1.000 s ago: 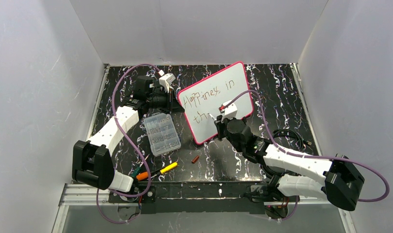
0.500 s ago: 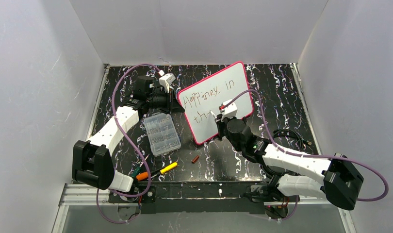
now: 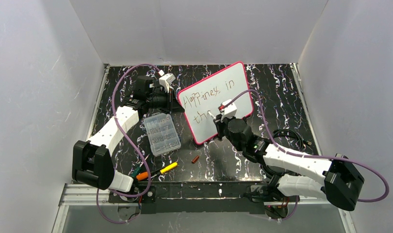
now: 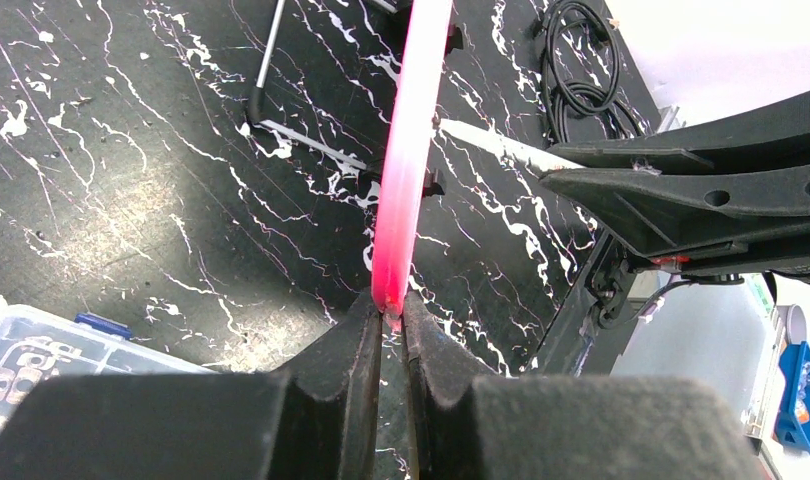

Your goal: Write a sentence on the whiteboard

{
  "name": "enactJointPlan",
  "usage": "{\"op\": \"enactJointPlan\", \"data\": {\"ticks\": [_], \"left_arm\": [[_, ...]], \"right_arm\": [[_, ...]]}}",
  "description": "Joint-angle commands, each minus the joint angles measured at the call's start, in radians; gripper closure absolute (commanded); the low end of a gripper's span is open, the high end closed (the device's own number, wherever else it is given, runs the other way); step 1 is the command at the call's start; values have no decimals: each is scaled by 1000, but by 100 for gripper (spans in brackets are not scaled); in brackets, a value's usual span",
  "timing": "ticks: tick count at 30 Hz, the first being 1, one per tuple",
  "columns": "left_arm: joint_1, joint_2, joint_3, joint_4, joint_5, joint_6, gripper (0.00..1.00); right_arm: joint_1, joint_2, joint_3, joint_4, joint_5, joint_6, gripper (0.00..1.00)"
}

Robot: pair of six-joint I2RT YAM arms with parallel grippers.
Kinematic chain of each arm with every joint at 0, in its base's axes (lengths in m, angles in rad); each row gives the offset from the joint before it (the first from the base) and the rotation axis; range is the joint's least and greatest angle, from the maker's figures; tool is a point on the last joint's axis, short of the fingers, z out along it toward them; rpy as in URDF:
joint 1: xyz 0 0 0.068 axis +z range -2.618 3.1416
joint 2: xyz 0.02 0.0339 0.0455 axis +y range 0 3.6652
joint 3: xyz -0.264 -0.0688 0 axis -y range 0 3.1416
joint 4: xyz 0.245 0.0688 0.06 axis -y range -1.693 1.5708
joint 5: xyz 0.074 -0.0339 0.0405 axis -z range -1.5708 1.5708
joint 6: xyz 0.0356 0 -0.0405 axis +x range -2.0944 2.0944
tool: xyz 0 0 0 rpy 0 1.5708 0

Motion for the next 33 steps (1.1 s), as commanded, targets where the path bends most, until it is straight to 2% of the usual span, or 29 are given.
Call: {"op": "enactJointPlan", "data": {"ticks": [1, 33], "left_arm": [[-6, -28, 15, 15, 59, -3, 100], [-7, -31, 14, 14, 57, -1, 100]], "right_arm": [[1, -27, -24, 39, -47, 25, 99], [2, -28, -56, -39, -14, 90, 99]]}}
